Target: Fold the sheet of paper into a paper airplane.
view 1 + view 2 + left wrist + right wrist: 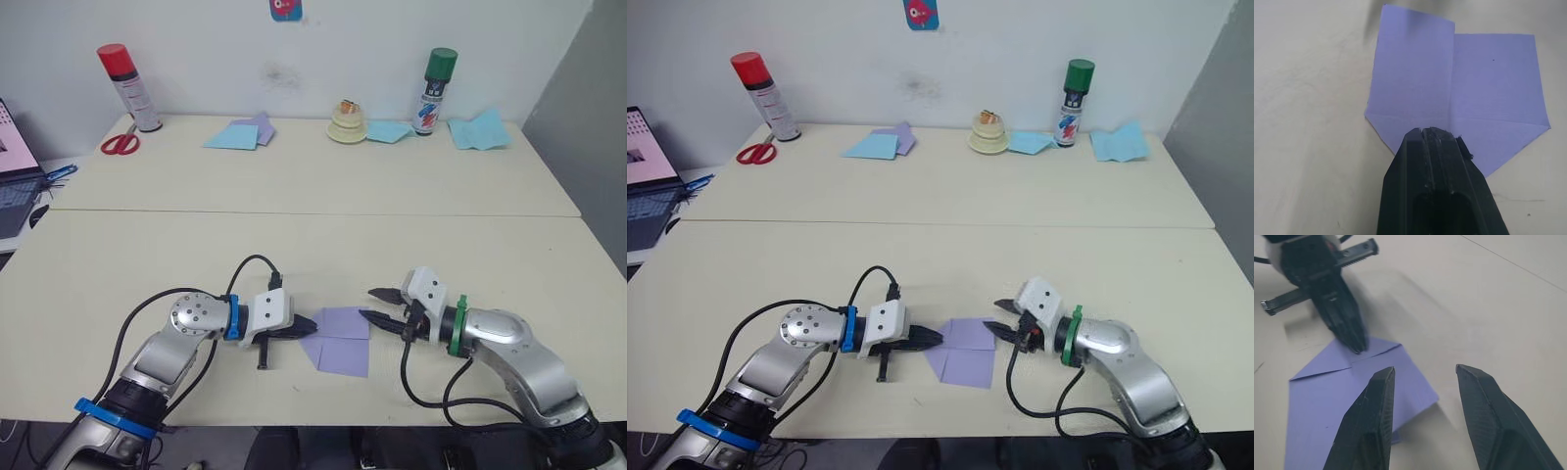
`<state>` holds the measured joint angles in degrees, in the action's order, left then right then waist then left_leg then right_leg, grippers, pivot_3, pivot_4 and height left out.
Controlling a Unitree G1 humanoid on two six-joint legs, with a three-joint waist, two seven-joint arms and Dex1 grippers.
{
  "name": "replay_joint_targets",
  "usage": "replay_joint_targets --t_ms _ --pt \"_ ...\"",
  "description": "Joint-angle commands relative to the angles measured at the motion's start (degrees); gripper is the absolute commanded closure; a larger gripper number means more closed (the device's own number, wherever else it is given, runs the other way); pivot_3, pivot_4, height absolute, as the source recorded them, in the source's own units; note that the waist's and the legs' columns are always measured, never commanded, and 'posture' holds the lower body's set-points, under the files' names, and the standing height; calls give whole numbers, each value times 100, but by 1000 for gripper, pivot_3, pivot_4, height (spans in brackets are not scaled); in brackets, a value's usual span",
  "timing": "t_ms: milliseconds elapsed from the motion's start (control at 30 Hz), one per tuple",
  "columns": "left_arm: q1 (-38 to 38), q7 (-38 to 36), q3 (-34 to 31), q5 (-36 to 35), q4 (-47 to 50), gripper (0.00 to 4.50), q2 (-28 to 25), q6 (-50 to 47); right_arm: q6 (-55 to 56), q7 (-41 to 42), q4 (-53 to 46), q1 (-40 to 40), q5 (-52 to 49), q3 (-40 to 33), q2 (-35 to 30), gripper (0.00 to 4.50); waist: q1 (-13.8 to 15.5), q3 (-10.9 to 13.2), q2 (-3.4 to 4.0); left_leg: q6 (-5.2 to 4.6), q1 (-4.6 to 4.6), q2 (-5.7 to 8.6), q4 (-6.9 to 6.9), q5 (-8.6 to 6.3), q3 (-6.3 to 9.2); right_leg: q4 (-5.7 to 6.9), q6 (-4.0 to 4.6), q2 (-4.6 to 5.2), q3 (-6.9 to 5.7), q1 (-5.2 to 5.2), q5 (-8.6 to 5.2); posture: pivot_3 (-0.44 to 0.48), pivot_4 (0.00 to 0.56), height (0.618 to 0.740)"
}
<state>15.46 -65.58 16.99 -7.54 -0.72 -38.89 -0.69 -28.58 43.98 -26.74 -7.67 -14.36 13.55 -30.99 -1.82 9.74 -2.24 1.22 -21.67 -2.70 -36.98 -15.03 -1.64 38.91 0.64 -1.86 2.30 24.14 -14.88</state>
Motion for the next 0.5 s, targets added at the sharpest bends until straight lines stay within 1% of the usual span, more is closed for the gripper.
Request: replay_joint_targets --t_ms 33,67,100,167,333,500 --pt "-110 27 201 323 -244 4500 12 -18 329 33 -104 -87 263 454 101 3084 -1 0 0 0 1 1 -1 0 -1 0 0 0 1 -1 0 0 150 725" --pt "-101 34 206 327 -255 4500 19 -7 389 21 -2 -142 391 610 126 3374 -1 0 0 0 1 1 -1 0 -2 0 -1 0 2 -1 0 0 150 725" --pt "-99 39 211 334 -262 4500 21 7 441 25 123 -201 523 779 155 3814 -1 0 0 0 1 2 -2 0 -3 0 -1 0 3 0 0 0 150 725" --pt "-90 44 221 345 -275 4500 28 23 546 50 302 -281 673 979 194 4485 0 0 0 0 -1 3 -3 0 -4 0 -1 1 3 0 0 0 150 725" --pt "-154 61 226 390 -269 4500 24 119 719 -14 880 -514 1045 1319 410 4485 6 -1 -2 0 -2 4 -3 0 -5 -2 -1 1 3 0 0 0 150 725" --pt "-204 113 229 401 -302 4500 24 158 886 117 1121 -396 1389 1461 159 4485 9 -4 -1 0 -2 4 -4 0 -4 -1 -1 1 3 -1 1 0 150 725"
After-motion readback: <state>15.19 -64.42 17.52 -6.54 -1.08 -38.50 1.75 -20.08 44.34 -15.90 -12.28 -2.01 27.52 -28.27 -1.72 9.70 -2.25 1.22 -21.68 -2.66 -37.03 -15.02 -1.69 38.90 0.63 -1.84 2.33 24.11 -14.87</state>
